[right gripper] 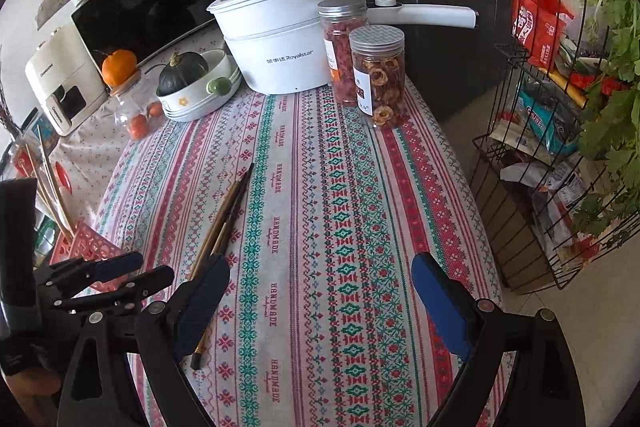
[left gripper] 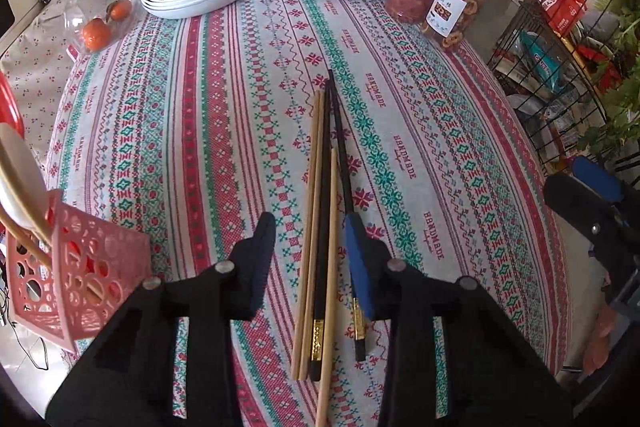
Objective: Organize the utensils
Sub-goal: 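Move both tools back to the chopstick pile and open them, then grasp a wooden chopstick with the left tool while the right tool grasps a black chopstick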
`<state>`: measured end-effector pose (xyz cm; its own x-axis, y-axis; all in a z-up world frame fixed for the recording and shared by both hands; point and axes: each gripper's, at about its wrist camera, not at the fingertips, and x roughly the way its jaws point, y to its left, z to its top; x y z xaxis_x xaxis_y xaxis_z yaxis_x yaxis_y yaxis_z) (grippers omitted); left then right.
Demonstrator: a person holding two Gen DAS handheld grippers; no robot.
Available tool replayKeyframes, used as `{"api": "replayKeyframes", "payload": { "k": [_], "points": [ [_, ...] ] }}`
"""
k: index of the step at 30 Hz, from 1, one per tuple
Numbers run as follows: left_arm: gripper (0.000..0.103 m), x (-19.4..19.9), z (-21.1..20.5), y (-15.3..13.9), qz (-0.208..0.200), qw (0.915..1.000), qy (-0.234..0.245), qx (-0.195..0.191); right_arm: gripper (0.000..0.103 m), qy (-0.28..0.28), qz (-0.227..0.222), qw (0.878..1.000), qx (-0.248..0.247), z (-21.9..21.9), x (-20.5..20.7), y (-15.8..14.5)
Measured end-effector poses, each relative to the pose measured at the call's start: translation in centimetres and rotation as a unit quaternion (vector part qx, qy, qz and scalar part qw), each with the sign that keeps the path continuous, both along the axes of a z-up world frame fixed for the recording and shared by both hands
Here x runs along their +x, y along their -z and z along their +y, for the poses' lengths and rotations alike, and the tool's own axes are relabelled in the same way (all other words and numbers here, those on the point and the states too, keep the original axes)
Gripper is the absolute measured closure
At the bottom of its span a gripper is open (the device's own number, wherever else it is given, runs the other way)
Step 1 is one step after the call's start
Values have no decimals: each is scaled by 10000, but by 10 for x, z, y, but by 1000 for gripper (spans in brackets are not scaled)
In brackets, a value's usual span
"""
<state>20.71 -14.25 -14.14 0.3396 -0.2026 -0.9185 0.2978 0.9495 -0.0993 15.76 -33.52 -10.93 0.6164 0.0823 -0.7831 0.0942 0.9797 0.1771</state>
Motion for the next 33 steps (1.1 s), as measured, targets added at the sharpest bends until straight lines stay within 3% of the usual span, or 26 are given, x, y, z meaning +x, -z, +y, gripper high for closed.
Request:
{"api": "replayKeyframes", "payload": {
  "k": [3,6,19,22,26,30,33],
  "points": [
    [89,22,-6,12,192,9997,-151,-96,10,35,37,10000,-3,-3,5,4],
    [91,34,-13,20,277,9994,-195,-105,10,50,66,10000,32,-6,8,6],
    [91,62,-40,31,372,9992,-142,94,10,154,195,9996,160,-17,16,15],
    [86,65,-42,29,428,9989,-187,87,10,176,248,9993,222,-18,19,18],
    [81,65,-32,26,426,9989,-185,15,10,176,380,9983,399,-16,26,25],
    [81,68,-16,26,513,9984,-146,-209,10,216,534,9964,619,-13,32,32],
    [81,68,-15,27,551,9983,-6,-170,10,245,581,9955,711,-10,37,34]
  ]
}}
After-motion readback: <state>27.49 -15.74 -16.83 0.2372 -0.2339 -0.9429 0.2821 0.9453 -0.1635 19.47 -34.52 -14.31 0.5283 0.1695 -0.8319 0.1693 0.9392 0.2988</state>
